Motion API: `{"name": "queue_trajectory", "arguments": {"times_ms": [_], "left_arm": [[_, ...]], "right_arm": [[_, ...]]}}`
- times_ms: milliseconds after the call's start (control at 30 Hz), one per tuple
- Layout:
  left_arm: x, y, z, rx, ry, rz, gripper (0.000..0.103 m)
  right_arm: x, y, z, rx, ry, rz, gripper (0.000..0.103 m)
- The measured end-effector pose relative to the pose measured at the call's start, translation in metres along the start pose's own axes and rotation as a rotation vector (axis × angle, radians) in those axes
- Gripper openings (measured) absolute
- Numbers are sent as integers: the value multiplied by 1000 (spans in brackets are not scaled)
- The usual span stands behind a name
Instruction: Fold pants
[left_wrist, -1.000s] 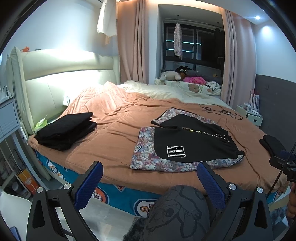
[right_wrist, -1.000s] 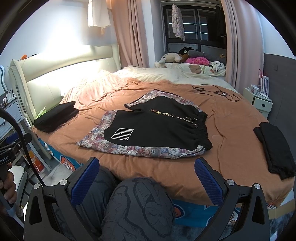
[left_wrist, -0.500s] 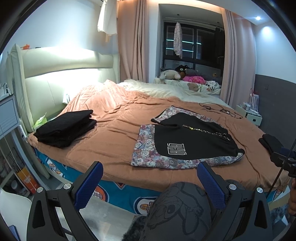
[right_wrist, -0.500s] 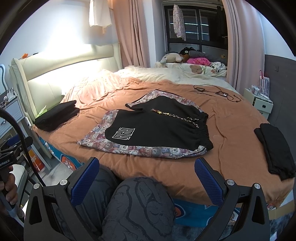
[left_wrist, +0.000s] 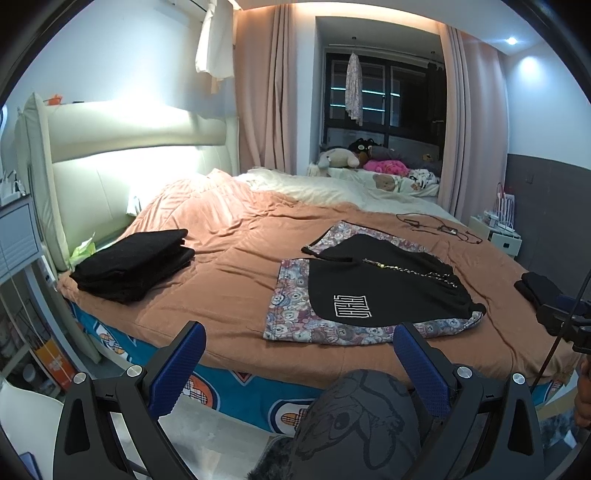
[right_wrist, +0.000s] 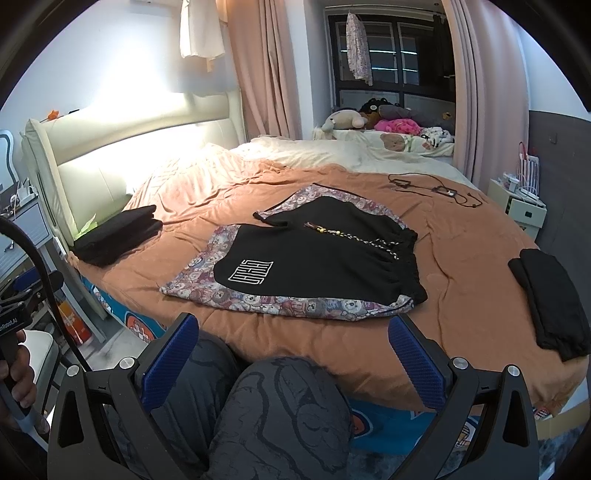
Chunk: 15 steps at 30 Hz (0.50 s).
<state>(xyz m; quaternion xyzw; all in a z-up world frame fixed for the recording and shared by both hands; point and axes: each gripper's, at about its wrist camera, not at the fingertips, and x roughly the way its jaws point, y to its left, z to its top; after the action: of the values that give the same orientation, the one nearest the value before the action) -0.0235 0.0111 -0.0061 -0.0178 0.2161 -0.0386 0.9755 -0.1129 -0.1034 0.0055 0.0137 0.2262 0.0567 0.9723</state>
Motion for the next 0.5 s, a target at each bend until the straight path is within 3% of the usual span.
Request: {"name": "queue_trajectory", "arguments": {"times_ms": [500], "left_arm": [[-6,-2,3,6,-24,-6,102]], "right_arm": [[-3,-1,2,7,-5,1,103]]}}
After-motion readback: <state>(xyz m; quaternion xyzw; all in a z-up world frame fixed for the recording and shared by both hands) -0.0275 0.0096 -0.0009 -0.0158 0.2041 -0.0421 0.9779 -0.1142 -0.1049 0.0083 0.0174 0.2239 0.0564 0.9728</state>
